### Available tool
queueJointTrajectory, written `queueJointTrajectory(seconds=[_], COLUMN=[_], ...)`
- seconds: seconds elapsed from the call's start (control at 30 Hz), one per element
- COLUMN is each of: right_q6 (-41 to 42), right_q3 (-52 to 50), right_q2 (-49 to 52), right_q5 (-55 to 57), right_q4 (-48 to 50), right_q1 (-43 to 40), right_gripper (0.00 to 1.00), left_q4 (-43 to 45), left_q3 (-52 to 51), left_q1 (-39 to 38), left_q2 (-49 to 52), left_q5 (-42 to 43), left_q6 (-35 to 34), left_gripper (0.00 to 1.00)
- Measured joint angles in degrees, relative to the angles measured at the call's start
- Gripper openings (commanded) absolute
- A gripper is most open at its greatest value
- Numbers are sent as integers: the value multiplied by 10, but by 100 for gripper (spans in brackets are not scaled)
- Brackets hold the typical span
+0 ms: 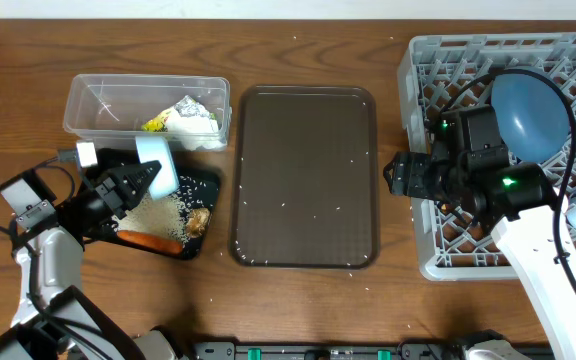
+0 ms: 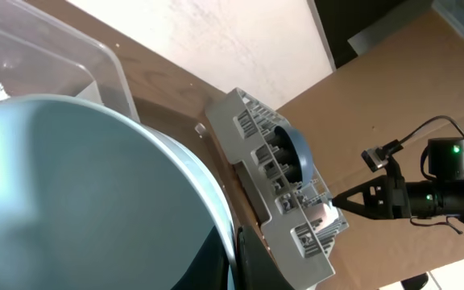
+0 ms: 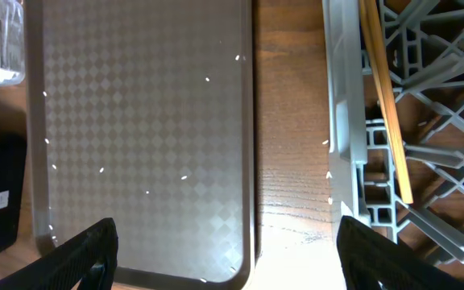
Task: Sort waste into correct bins and load items into the dishwasher rack
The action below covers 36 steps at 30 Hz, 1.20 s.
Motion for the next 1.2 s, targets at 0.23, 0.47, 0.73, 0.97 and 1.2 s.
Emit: queueJointTrajectory(seconds=[0.23,0.47,0.73,0.97,1.2], right_q6=[0,0,0,0,0], right_q3=[0,0,0,0,0], right_q2=[0,0,0,0,0], right_q5=[0,0,0,0,0], right_q4=[-1,-5,-13,-11,-9], right_q1=[0,0,0,0,0], right_gripper=[80,81,81,81,79], left_q4=[-40,-5,62,62,80], left_q3=[0,-1,-2,-5,-5], left_q1=[-12,-12,-11,-16,-36], left_q2=[-1,-1,-5,-5,-6], left_q5=[-5,-92,-116,-110,-77], left_q6=[-6,-123,-258,-273,-266], left_gripper=[6,6,6,6,6])
